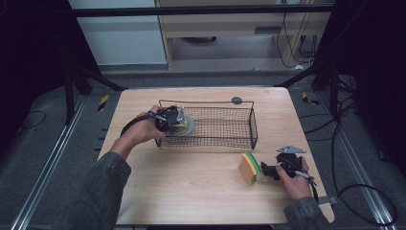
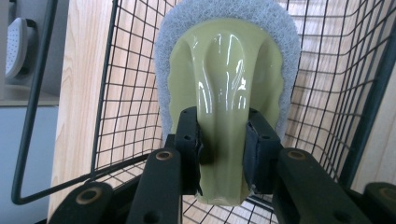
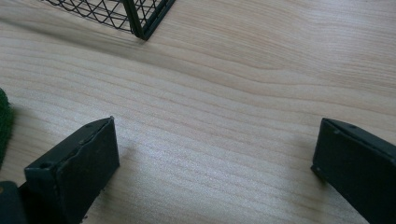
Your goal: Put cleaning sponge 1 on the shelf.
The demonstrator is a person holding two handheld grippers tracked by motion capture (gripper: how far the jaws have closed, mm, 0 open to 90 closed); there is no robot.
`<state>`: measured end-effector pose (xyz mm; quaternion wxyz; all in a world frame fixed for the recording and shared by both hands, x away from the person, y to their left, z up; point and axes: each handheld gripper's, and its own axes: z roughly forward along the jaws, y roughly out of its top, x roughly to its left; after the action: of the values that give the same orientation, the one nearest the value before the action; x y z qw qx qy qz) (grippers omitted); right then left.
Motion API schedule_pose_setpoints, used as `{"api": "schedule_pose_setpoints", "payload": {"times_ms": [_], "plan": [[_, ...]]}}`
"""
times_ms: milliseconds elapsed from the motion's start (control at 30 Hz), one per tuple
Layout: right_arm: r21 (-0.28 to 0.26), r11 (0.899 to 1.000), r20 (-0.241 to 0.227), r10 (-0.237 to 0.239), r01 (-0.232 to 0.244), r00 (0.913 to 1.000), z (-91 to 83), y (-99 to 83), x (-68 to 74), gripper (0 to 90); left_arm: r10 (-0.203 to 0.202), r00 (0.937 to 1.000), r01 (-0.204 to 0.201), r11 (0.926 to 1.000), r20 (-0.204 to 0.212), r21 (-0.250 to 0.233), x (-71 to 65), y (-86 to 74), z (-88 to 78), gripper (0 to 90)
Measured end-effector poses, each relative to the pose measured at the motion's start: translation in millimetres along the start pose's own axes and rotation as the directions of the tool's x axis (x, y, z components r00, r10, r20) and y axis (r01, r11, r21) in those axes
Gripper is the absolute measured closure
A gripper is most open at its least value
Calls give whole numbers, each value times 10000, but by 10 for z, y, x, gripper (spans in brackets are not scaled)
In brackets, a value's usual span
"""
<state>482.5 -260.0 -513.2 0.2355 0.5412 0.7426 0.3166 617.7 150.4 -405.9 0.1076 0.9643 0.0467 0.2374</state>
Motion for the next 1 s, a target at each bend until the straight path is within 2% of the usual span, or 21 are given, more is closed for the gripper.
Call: {"api": "schedule_pose_setpoints", "payload": {"times_ms": [233,600,667,833,867,900,1000], "plan": [[-3,10000,2,3,-3,10000,0,0,0,6,23,10000,-23,10000,33,36,-10,28,22,698],[-2,10000,1,4,-4,10000,0,0,0,6,-302,9984,295,9995,471,151,7,72,117,692],[-2,10000,6,-10,10,10000,0,0,-1,6,-349,9970,334,9992,691,232,12,85,144,691],[8,10000,-19,30,-30,10000,-2,1,2,6,-486,9951,471,9987,866,199,8,101,169,690],[15,10000,-8,18,-18,10000,-3,1,1,6,-383,9957,366,9991,849,222,13,106,172,690],[9,10000,7,3,-3,10000,-1,0,0,6,-508,9955,488,9984,801,276,5,106,175,688],[10,10000,6,-1,1,10000,-1,0,0,6,-507,9957,489,9985,780,242,17,101,170,678]]}}
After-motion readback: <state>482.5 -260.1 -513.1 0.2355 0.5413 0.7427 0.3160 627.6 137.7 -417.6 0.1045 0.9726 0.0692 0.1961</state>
